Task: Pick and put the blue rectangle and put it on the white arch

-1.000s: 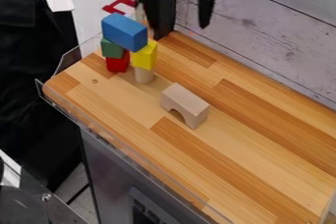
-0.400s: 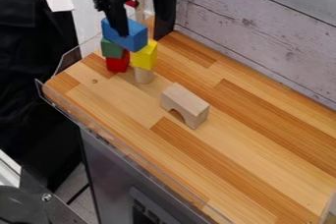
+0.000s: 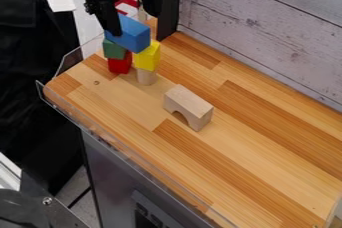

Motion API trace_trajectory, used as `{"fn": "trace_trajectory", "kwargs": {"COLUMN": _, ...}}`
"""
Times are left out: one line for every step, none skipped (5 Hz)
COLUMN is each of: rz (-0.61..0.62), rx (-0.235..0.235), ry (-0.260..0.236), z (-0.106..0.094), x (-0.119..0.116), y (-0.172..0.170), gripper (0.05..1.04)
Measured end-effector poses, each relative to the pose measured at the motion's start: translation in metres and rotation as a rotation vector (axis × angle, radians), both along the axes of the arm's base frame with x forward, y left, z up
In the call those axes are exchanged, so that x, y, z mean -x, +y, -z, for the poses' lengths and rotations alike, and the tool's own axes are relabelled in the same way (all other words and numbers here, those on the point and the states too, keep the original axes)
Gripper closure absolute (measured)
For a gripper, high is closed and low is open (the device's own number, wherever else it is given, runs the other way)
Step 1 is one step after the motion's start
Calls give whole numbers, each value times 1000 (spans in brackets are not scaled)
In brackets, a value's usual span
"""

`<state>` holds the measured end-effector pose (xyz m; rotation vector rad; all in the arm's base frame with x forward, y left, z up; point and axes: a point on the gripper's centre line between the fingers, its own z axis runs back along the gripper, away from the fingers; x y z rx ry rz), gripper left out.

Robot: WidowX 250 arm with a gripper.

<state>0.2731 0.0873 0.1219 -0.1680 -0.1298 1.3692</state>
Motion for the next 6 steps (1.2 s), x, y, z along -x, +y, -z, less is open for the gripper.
{"fn": "trace_trajectory", "kwargs": {"rz": -23, "rx": 19, "ry": -12, "z": 5, "x": -8, "y": 6, "gripper": 83}}
{"fn": "trace_trajectory", "kwargs": {"rz": -48, "rx": -5, "ry": -20, "z": 10, "x": -12, "y": 12, "gripper": 83}}
{"fn": "trace_trajectory", "kwargs": {"rz": -69, "rx": 42, "ry": -18, "z": 15, "x": -16, "y": 18, "gripper": 83}}
{"fn": "trace_trajectory", "kwargs": {"rz": -98, "rx": 87, "ry": -7, "z": 22, "x": -18, "y": 26, "gripper": 83}}
{"fn": "trace_trajectory", "kwargs": {"rz": -118, "rx": 75, "ry": 31, "z": 32, "x": -14, "y": 32, "gripper": 83}}
{"fn": "trace_trajectory", "kwargs": {"rz": -132, "rx": 78, "ry": 32, "z": 35, "x": -18, "y": 34, "gripper": 83}}
